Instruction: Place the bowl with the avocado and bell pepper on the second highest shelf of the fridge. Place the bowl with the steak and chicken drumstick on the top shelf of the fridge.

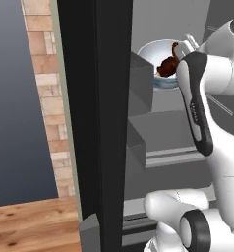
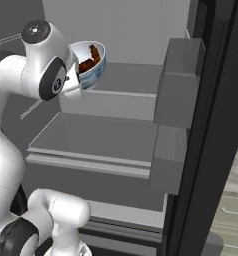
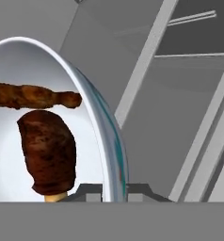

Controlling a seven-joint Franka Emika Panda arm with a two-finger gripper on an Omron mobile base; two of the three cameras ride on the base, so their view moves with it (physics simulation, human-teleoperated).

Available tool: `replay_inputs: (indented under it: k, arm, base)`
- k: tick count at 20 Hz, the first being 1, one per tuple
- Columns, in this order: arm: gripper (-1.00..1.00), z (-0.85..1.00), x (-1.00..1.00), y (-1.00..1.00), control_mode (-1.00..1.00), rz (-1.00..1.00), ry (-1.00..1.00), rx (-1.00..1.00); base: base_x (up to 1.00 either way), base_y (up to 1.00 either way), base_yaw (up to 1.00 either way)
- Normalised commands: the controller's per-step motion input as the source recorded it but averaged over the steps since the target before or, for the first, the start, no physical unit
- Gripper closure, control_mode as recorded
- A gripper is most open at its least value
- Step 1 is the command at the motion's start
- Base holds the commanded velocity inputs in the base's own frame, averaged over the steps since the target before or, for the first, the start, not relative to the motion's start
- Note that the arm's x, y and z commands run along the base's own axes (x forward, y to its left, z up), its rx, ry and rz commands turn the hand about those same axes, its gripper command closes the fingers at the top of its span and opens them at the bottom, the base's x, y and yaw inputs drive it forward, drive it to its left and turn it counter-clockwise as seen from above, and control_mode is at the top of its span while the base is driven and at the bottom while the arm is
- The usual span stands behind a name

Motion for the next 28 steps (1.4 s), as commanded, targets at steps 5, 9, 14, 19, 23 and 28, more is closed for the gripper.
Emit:
replay_inputs:
  k: [5,9,14,19,23,28]
  arm:
    - [1.00,-0.25,0.89,-0.22,-1.00,-0.01,0.00,0.14]
    - [1.00,-0.28,0.63,-0.17,-1.00,-0.06,0.00,0.22]
    - [-1.00,-0.02,0.36,0.00,-1.00,-0.04,0.06,0.00]
    - [-1.00,0.18,-0.17,0.00,-1.00,0.00,-0.11,0.00]
    - [-1.00,0.42,-0.94,0.08,-1.00,0.00,-0.43,0.00]
    - [-1.00,0.70,-1.00,0.06,-1.00,0.00,-0.57,0.00]
  base:
    - [0.00,0.00,0.00]
    - [0.00,0.00,0.00]
    - [0.00,0.00,0.00]
    - [0.00,0.00,0.00]
    - [0.00,0.00,0.00]
    - [0.00,0.00,0.00]
